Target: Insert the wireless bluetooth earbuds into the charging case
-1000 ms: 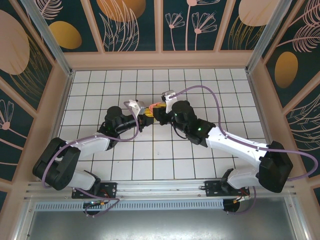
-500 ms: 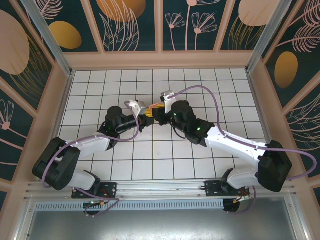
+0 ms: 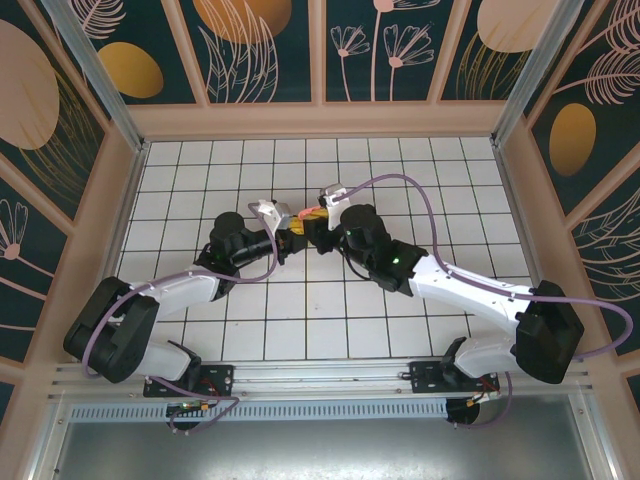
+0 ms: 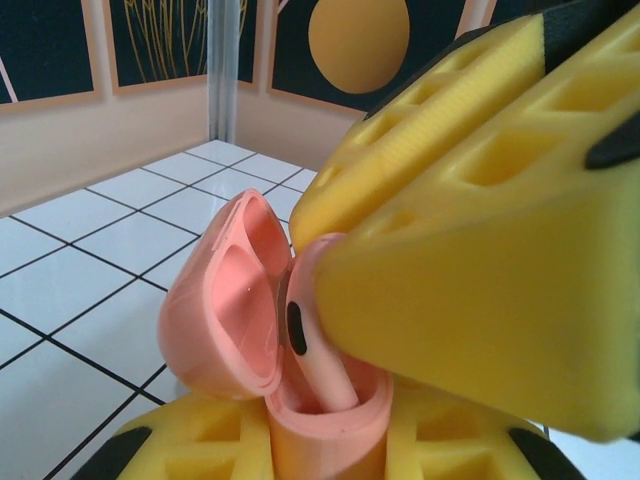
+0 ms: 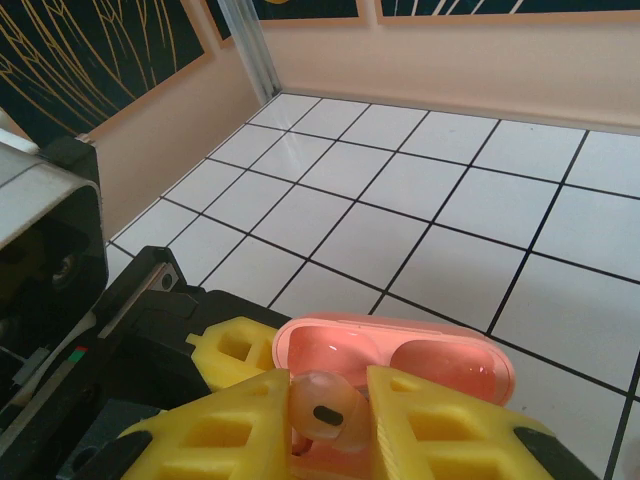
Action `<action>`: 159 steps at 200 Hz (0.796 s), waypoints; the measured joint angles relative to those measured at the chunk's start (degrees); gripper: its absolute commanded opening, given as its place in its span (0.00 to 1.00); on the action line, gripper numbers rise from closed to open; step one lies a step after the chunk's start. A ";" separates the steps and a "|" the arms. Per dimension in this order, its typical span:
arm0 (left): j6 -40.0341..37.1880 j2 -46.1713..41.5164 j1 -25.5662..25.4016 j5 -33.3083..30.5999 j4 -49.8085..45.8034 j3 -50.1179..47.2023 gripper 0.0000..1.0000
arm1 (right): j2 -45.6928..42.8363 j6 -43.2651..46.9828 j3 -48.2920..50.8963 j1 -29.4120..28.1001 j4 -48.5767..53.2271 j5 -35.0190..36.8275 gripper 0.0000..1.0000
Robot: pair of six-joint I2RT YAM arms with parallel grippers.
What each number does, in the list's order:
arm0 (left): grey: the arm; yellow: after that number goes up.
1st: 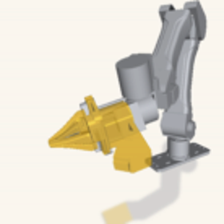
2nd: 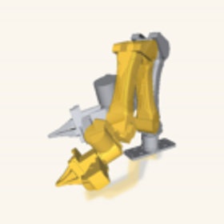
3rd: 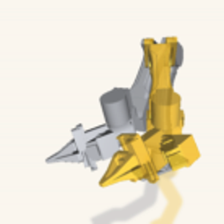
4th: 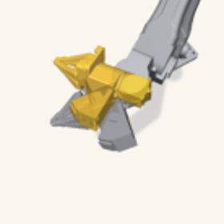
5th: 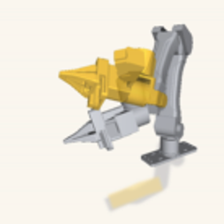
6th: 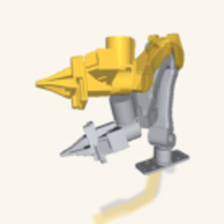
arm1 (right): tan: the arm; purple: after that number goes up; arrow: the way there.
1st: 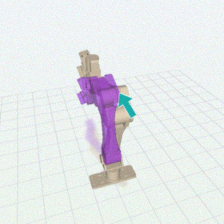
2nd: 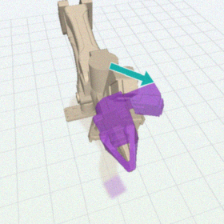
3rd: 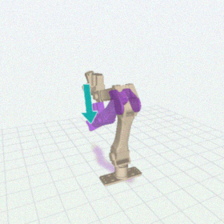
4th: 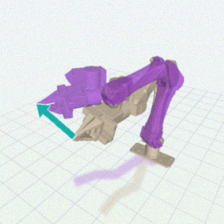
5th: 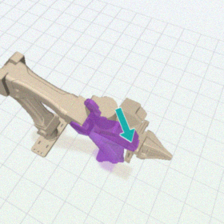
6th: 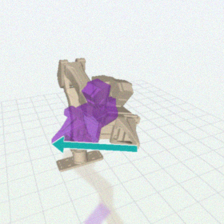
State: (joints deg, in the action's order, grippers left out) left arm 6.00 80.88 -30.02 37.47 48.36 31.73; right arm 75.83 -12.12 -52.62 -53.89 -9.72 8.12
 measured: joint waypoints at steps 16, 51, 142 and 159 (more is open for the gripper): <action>-0.02 -0.22 0.00 0.00 -0.28 0.00 0.20 | 0.00 0.63 0.09 -0.20 0.00 0.00 0.24; -0.22 -0.94 0.00 -0.02 -1.33 0.00 0.20 | -0.02 1.81 0.42 -0.59 -0.04 -0.02 0.27; -1.57 -1.70 0.00 0.07 -2.12 0.50 0.21 | -2.12 2.64 0.66 -0.96 -0.39 -1.22 0.45; -1.95 -2.08 0.00 0.24 -2.10 0.61 0.21 | -3.74 2.54 0.66 -0.85 -0.44 -2.40 0.46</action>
State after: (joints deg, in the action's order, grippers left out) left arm 4.05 78.81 -30.02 37.71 46.26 32.34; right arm 72.10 -9.58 -51.96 -54.74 -10.15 5.72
